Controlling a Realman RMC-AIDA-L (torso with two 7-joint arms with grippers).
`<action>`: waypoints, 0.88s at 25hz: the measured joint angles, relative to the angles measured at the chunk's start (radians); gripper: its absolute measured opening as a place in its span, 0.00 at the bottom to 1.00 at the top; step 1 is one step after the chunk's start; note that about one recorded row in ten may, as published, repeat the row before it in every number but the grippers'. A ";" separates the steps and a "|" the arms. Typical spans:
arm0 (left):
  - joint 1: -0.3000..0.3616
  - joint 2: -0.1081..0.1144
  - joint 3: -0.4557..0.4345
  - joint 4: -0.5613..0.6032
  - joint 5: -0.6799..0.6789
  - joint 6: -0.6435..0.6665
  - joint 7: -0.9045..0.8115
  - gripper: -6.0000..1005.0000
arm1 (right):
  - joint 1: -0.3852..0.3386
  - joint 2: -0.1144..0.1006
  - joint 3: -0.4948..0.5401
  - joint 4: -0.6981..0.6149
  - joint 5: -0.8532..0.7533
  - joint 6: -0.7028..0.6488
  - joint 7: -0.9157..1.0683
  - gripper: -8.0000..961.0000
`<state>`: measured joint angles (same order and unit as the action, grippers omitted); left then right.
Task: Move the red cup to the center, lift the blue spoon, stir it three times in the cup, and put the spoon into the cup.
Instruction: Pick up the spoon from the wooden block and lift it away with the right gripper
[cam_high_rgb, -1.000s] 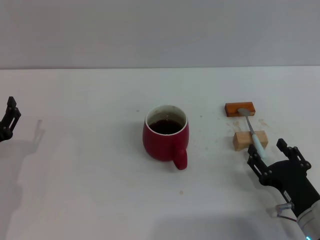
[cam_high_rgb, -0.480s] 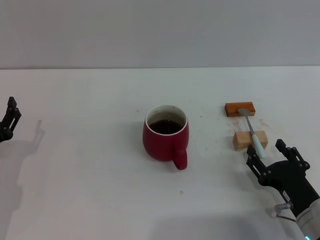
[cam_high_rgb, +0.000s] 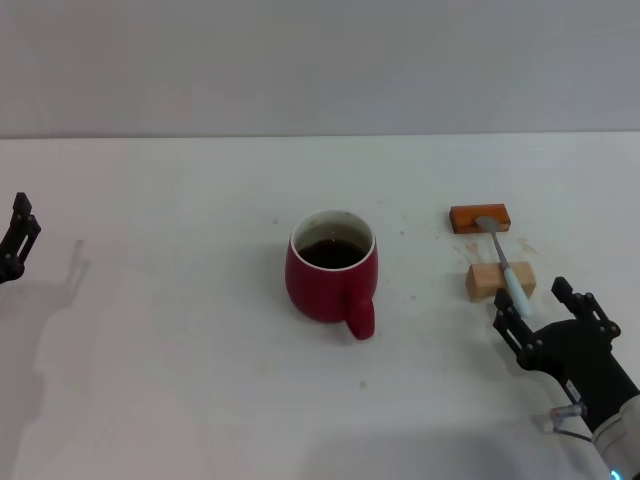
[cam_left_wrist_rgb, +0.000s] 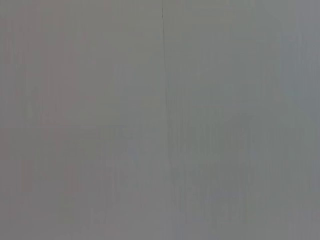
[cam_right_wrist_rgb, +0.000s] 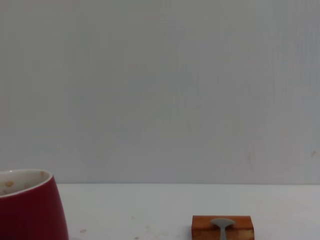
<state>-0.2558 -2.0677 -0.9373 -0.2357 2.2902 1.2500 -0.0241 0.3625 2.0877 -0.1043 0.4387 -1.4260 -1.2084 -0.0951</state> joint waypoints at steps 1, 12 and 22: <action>0.001 0.000 0.000 0.000 0.000 0.002 0.000 0.85 | 0.003 0.000 0.000 0.000 0.001 0.004 0.000 0.76; 0.011 0.000 0.000 -0.008 0.000 0.009 -0.001 0.85 | 0.023 0.000 0.002 -0.001 0.001 0.040 0.000 0.76; 0.012 0.000 -0.003 -0.008 0.000 0.011 0.001 0.85 | 0.025 -0.002 0.013 -0.004 -0.004 0.050 0.000 0.76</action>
<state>-0.2434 -2.0677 -0.9403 -0.2440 2.2902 1.2610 -0.0235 0.3871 2.0862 -0.0911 0.4343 -1.4299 -1.1579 -0.0951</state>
